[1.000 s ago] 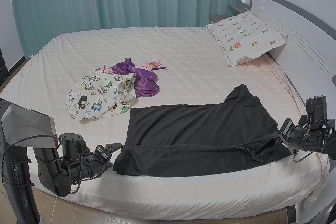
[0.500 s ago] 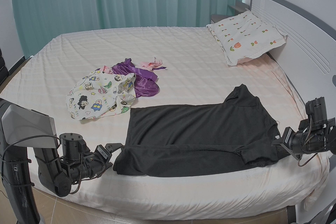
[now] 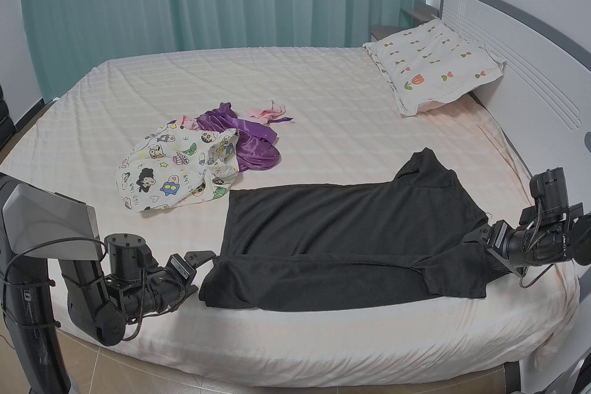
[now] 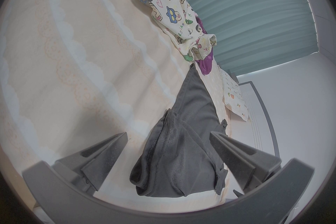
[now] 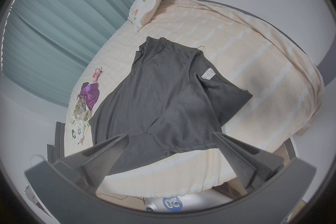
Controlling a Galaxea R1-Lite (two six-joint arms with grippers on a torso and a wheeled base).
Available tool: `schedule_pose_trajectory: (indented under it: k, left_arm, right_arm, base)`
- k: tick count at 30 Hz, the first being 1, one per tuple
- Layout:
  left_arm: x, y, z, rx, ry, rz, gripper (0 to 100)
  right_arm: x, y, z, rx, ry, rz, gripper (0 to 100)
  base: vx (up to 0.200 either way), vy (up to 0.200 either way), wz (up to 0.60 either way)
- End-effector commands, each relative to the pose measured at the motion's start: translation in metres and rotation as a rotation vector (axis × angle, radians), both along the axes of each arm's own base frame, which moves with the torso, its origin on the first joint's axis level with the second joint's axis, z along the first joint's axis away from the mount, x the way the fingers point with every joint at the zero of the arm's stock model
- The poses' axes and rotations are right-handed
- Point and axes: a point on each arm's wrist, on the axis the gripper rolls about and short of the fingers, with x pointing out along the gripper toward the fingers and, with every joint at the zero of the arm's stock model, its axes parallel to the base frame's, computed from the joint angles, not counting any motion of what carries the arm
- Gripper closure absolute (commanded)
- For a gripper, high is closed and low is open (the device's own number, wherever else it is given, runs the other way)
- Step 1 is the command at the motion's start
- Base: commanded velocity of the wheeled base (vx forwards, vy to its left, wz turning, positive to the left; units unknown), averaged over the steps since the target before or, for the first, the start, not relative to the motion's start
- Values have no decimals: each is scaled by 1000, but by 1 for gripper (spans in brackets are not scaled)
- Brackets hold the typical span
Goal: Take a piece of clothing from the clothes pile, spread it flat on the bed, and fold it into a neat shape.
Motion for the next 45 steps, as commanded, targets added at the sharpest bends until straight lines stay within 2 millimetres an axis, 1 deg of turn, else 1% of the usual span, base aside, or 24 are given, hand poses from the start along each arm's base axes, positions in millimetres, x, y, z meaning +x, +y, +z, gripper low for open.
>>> schedule_pose_trajectory:
  k: [1,3,5,10,11,12,13,14,16,21,27,39,45]
  left_arm:
    - [-1,1,0,2,2,5,0]
    - [0,1,0,3,-6,5,0]
    - [0,1,0,2,-10,5,0]
    - [1,2,2,-1,-25,12,0]
    - [1,4,4,-2,-29,19,0]
    - [2,5,4,-3,-31,21,0]
    - [2,5,4,-3,-31,21,0]
    - [2,5,4,-2,-32,24,0]
    - [2,4,4,5,-34,32,0]
    - [3,4,4,17,-41,58,0]
    - [0,3,4,12,-32,45,0]
    - [1,-1,5,15,-42,41,0]
    - [0,-5,6,16,-42,29,0]
  right_arm:
    - [13,-1,-6,-7,18,0,0]
    - [18,-2,-7,-9,17,0,0]
    - [22,-2,-9,-10,17,-2,0]
    - [23,-3,-14,-9,-21,-6,0]
    - [20,-3,-20,-5,-41,-8,0]
    - [21,-3,-25,-5,-43,-6,0]
    - [21,-3,-25,-5,-43,-6,0]
    - [25,-3,-31,-8,-52,-10,0]
    - [29,-7,-34,-6,-67,-26,0]
    - [29,-9,-32,-2,-81,-32,0]
    - [27,-9,-30,-1,-90,-33,0]
    - [27,-7,-30,-2,-87,-23,0]
    - [27,-6,-30,-2,-87,-21,0]
  base:
    - [0,0,0]
    - [0,0,0]
    - [200,0,0]
    - [200,0,0]
    - [200,0,0]
    - [200,0,0]
    - [200,0,0]
    - [200,0,0]
    - [100,0,0]
    - [0,0,0]
    - [0,0,0]
    - [0,0,0]
    - [0,-200,0]
